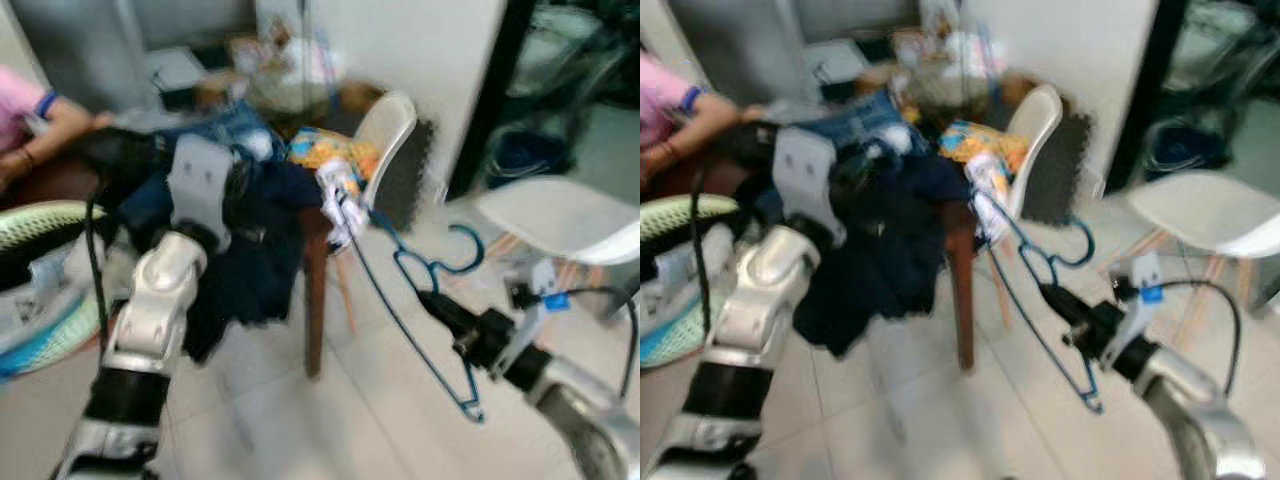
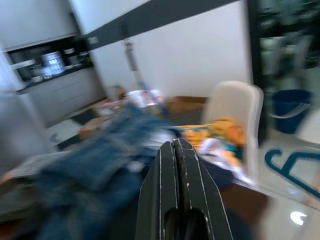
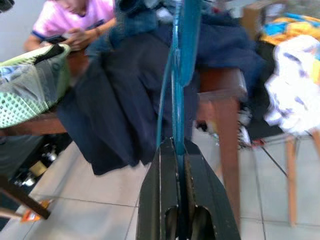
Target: Hang hanger
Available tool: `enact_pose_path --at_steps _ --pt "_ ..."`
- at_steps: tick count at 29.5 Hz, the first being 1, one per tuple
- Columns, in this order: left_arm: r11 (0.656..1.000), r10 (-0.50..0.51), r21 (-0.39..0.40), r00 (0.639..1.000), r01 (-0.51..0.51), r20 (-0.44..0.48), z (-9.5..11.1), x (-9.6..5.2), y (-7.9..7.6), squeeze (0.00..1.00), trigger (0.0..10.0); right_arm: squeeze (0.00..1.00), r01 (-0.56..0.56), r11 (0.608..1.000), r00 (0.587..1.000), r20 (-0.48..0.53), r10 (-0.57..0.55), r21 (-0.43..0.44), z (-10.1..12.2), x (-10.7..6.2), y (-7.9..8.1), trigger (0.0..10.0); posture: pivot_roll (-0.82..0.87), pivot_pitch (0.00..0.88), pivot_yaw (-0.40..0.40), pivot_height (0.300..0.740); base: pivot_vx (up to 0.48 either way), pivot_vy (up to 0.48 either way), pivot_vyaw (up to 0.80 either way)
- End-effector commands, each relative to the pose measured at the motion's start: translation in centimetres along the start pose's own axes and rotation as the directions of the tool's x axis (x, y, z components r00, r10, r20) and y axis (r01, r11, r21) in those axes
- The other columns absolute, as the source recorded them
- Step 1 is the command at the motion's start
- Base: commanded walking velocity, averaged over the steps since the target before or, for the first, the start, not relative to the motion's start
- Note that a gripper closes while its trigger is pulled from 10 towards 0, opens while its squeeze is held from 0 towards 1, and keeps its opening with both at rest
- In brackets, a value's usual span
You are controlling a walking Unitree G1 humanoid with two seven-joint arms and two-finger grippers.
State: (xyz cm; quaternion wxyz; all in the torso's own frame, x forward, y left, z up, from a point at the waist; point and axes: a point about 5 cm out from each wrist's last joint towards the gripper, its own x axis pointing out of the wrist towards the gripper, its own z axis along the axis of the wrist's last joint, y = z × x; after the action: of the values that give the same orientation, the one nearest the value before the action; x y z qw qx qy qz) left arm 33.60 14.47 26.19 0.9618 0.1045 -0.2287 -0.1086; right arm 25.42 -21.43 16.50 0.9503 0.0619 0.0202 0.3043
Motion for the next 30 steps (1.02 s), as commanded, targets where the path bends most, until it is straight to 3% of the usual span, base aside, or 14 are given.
enact_pose_path --at_steps 1,3,5,12,16,21,30 --pt "0.998 0.051 0.033 0.997 -0.049 -0.061 -0.9 -0.7 1.1 0.0 10.0 0.0 -0.026 1.0 1.0 0.013 0.026 0.003 0.2 0.2 0.4 10.0 -0.02 0.123 0.003 0.74 0.442 0.0 0.8" --pt "0.996 0.08 0.036 0.992 -0.077 -0.096 -1.3 -1.0 1.3 0.0 10.0 0.0 -0.025 1.0 1.0 0.014 0.025 0.003 0.3 0.2 0.4 10.0 -0.02 0.125 0.004 0.74 0.337 0.0 0.8" --pt "0.986 0.161 0.073 0.968 -0.149 -0.192 -2.5 -2.0 1.8 0.0 10.0 0.0 -0.021 1.0 1.0 0.014 0.021 0.002 0.3 0.1 0.3 10.0 -0.02 0.126 0.005 0.74 0.0 0.0 0.8" --pt "0.975 0.22 0.091 0.936 -0.203 -0.276 -3.4 -3.0 2.3 0.0 10.0 0.0 -0.018 1.0 1.0 0.01 0.018 0.001 0.3 0.1 0.2 10.0 -0.01 0.129 0.0 0.74 0.0 0.0 0.8" --pt "0.988 0.149 0.021 0.938 -0.15 -0.314 -3.4 -3.0 1.4 0.0 10.0 0.0 -0.002 1.0 1.0 0.02 0.002 -0.005 0.5 0.3 -0.1 10.0 -0.01 0.129 -0.003 0.74 0.0 0.0 0.8" --pt "0.995 0.05 -0.066 0.928 -0.08 -0.37 -2.9 -2.7 0.7 0.0 10.0 0.0 0.029 1.0 0.999 0.024 -0.029 0.001 0.6 0.3 -0.6 10.0 -0.01 0.129 -0.003 0.74 0.0 0.0 0.0" --pt "0.992 0.012 -0.109 0.9 -0.066 -0.436 -2.5 -2.7 1.1 0.0 10.0 0.0 0.037 0.999 0.999 0.02 -0.037 0.003 0.4 0.3 -0.6 10.0 0.0 0.13 -0.004 0.74 0.0 0.0 0.0"
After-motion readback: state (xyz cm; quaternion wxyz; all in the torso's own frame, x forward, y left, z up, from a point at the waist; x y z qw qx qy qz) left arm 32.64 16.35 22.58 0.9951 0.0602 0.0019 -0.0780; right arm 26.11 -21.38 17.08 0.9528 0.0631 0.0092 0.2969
